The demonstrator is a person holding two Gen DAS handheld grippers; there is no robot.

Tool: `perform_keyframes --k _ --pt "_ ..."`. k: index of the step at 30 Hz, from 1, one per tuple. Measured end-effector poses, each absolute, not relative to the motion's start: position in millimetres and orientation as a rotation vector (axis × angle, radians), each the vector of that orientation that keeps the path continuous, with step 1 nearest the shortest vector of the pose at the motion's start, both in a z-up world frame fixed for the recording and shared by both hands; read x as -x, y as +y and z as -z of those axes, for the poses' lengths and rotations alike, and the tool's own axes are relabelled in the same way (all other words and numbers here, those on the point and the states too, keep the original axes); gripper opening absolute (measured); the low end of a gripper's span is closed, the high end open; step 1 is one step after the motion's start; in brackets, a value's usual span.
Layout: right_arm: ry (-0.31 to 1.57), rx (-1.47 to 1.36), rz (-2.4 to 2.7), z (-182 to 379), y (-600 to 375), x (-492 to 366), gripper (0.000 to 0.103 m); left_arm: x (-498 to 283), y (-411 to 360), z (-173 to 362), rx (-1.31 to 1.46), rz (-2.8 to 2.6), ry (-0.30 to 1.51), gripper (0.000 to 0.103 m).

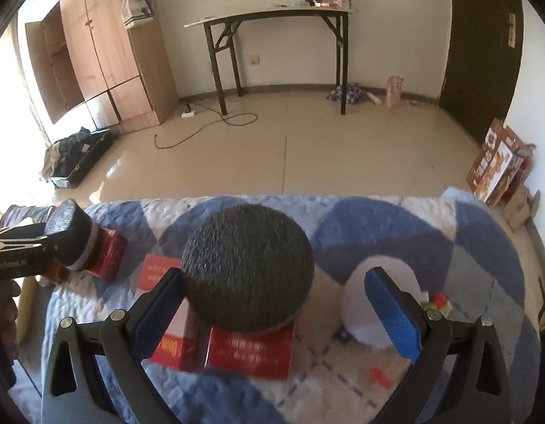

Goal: Organize rigid objects
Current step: 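Grasp the small black foam cylinder with the left gripper while the right grasps the large one, then carry both foam cylinders into the yellow tray and open both grippers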

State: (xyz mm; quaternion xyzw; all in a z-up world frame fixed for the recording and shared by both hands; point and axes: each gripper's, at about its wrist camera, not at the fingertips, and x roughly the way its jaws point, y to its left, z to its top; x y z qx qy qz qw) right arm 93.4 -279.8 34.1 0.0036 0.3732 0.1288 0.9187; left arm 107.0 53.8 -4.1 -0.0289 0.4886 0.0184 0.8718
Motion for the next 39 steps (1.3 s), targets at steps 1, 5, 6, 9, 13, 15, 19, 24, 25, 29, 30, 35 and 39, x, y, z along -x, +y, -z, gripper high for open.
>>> perform_keyframes --k 1,5,6,9,13,15,19,24,25,29,30,35,39 --pt "0.783 0.004 -0.265 -30 -277 -95 0.098 -108 55 5 0.057 -0.041 1.024 0.099" --pt "0.728 0.005 -0.282 -32 -272 -90 0.067 -108 58 9 0.065 -0.026 0.987 0.068" --pt "0.703 0.000 -0.293 -36 -274 -86 0.067 -109 58 9 0.073 -0.018 0.982 0.068" --pt "0.669 -0.050 -0.319 -46 -284 -71 0.067 -106 66 -1 0.131 -0.016 0.967 0.068" --pt "0.623 -0.095 -0.420 -79 -289 -44 0.067 -80 89 -45 0.197 -0.009 0.913 0.068" --pt "0.609 -0.076 -0.495 -96 -270 -29 0.067 -63 109 -75 0.197 -0.015 0.893 0.068" --pt "0.578 0.002 -0.633 -111 -210 3 0.067 -26 159 -122 0.194 -0.017 0.840 0.068" --pt "0.620 0.051 -0.834 -101 -109 30 0.067 22 249 -137 0.176 -0.105 0.870 0.068" --pt "0.633 0.072 -0.874 -94 -80 36 0.067 26 263 -134 0.168 -0.118 0.882 0.068" --pt "0.717 0.162 -0.945 -56 9 44 0.067 37 323 -98 0.177 -0.199 0.957 0.068" --pt "0.730 0.194 -0.959 -46 26 45 0.067 37 335 -85 0.185 -0.214 0.979 0.068" --pt "0.777 0.319 -0.988 -11 101 35 0.067 17 377 -25 0.245 -0.230 1.024 0.068" --pt "0.811 0.367 -0.990 16 137 15 0.067 0 393 7 0.233 -0.197 1.034 0.068"
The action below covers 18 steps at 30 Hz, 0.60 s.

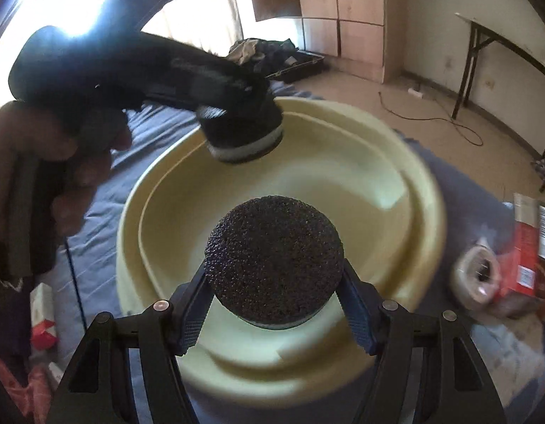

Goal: Organize rigid objects
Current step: 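Carry both foam cylinders into the yellow tray and open both grippers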

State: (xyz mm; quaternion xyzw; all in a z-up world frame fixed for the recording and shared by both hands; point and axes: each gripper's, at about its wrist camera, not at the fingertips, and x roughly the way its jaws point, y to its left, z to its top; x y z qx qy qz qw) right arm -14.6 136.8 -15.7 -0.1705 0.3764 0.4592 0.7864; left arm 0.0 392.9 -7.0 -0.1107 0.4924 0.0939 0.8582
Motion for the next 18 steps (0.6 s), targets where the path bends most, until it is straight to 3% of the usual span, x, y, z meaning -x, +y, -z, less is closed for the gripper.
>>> perform_keyframes --k 7,10,14,16,18 --pt "0.800 0.420 -0.980 25 171 15 0.067 -11 415 35 0.254 -0.211 0.995 0.070" --pt "0.823 0.451 -0.984 27 171 23 0.070 -14 406 35 0.194 -0.232 0.983 0.085" --pt "0.851 0.380 -1.000 3 154 21 0.088 -17 404 32 0.239 -0.241 1.002 0.102" --pt "0.792 0.303 -0.989 -31 119 23 0.102 -9 406 20 0.334 -0.241 0.990 0.103" --pt "0.755 0.230 -0.970 -58 78 20 0.103 4 401 2 0.407 -0.226 0.960 0.103"
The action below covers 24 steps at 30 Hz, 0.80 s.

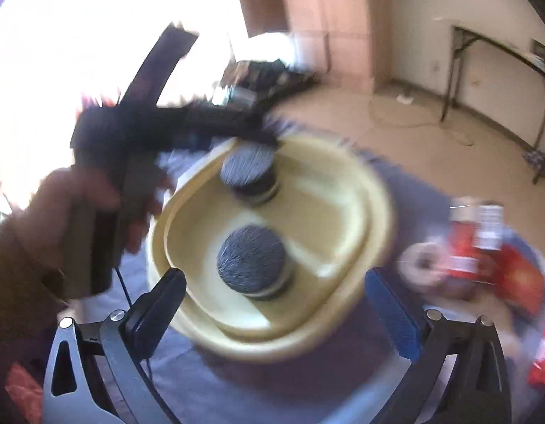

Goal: Organize rigid objects
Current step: 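Carry both foam cylinders into the yellow tray and open both grippers, then move the left gripper to the red-and-white cigarette pack beside the white tin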

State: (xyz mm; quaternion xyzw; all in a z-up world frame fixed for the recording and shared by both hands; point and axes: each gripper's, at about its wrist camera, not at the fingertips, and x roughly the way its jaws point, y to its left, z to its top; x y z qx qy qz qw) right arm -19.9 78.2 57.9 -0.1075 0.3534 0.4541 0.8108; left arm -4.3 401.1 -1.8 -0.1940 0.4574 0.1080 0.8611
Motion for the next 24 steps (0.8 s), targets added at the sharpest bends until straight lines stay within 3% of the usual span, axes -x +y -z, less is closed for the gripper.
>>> perform_keyframes --k 4,13,17,21,24 --pt "0.706 0.120 -0.815 -101 -46 13 0.103 20 362 -37 0.367 -0.179 0.919 0.103" --pt "0.684 -0.017 -0.453 -136 -268 22 0.103 14 236 -90 0.234 -0.011 0.921 0.103" --pt "0.687 -0.055 -0.362 -135 -328 33 0.103 2 190 -90 0.220 -0.002 0.958 0.103" --pt "0.696 -0.146 -0.334 -130 -364 30 0.103 -3 166 -68 0.378 -0.066 0.980 0.103" --pt "0.710 -0.230 -0.325 -93 -387 25 0.103 -4 149 -42 0.414 -0.110 1.013 0.103"
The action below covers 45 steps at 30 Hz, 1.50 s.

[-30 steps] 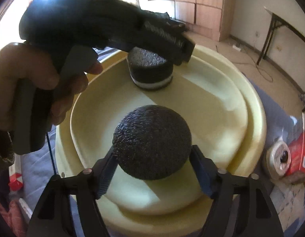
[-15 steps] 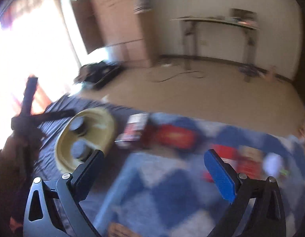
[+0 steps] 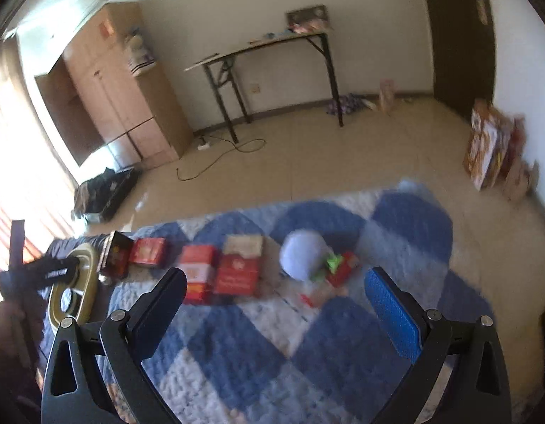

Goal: Organize rigid objects
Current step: 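Move the left gripper to the red-and-white cigarette pack beside the white tin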

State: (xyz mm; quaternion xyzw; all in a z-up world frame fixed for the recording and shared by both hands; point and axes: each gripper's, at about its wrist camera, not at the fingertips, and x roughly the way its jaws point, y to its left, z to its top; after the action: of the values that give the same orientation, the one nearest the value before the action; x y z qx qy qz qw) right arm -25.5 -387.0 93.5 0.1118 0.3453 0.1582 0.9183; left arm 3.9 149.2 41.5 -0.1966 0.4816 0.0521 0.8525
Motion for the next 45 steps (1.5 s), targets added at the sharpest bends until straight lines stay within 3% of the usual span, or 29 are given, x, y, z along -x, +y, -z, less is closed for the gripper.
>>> perform_keyframes --k 2,6,15,18,20,22,26,31,33,35,38,45 --pt "0.773 -0.306 -0.316 -73 -403 17 0.103 -5 147 -27 0.398 -0.150 1.048 0.103" --pt "0.808 -0.422 -0.350 -84 -439 -2 0.103 -20 139 -13 0.184 -0.129 1.077 0.103" --pt "0.865 -0.405 -0.195 -60 -486 -38 0.103 -47 158 12 0.180 -0.091 1.081 0.102" --pt "0.903 -0.441 -0.197 -54 -487 -48 0.103 -50 160 11 0.215 -0.011 1.057 0.091" --pt "0.886 -0.396 -0.178 -56 -485 -51 0.103 -50 161 9 0.231 -0.020 1.039 0.075" --pt "0.874 -0.367 -0.177 -54 -477 -52 0.102 -52 162 7 0.247 -0.017 1.034 0.065" --pt "0.865 -0.389 -0.191 -31 -461 -53 0.090 -55 164 7 0.293 0.016 1.051 0.065" --pt "0.848 -0.374 -0.244 -5 -434 -64 0.087 -51 166 4 0.255 0.028 1.075 0.065" --pt "0.855 -0.294 -0.265 -1 -418 -66 0.081 -49 172 5 0.257 0.018 1.080 0.065" --pt "0.833 -0.150 -0.263 0 -401 -64 0.081 -49 176 6 0.246 -0.004 1.083 0.067" --pt "0.788 0.060 -0.294 0 -386 -61 0.092 -50 177 10 0.248 -0.005 1.086 0.067" --pt "0.804 0.124 -0.301 12 -393 -70 0.098 -49 192 12 0.275 -0.020 1.095 0.067"
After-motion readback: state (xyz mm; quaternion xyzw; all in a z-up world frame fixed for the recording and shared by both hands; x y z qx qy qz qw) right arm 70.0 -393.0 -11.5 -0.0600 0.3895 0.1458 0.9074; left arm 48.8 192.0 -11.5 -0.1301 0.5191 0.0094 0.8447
